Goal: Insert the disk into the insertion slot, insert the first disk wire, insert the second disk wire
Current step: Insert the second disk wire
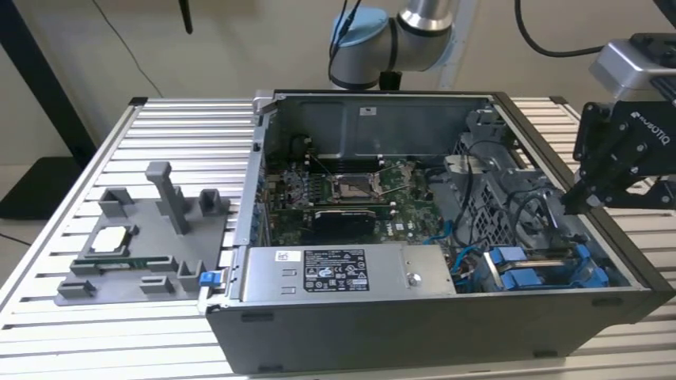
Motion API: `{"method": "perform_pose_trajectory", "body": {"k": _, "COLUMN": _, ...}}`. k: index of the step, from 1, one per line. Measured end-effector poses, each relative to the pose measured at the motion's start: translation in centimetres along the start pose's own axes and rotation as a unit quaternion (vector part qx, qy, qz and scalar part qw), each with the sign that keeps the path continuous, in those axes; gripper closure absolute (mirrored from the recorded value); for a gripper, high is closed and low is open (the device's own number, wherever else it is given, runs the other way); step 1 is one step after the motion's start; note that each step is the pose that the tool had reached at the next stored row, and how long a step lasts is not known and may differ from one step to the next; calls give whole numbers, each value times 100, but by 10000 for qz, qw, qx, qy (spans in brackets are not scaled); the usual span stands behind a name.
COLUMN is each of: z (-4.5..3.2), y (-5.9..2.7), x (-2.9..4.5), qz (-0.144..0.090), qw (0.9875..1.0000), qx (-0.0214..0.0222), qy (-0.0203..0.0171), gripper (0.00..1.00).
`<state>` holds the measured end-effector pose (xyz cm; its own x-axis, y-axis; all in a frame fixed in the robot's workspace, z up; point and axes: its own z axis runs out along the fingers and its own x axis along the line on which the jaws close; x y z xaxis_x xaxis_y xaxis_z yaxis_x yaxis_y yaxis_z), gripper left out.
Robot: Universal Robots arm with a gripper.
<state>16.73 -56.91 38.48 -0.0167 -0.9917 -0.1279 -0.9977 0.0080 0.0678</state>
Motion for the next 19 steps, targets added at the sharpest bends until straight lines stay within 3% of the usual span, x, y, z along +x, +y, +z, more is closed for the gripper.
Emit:
{"method": "perform_pose_trajectory", "body": {"k": 5, "z": 4, "y": 114, "x": 27, "qz": 1, "qw": 10000, "qx": -1, "qy": 0, "gripper": 100}}
{"method": "perform_pose_trajectory", "body": {"k": 19, "z": 1, "y": 263, "x": 162, "qz": 8, "qw": 10000, "qx": -35, "qy": 35, "gripper": 100}}
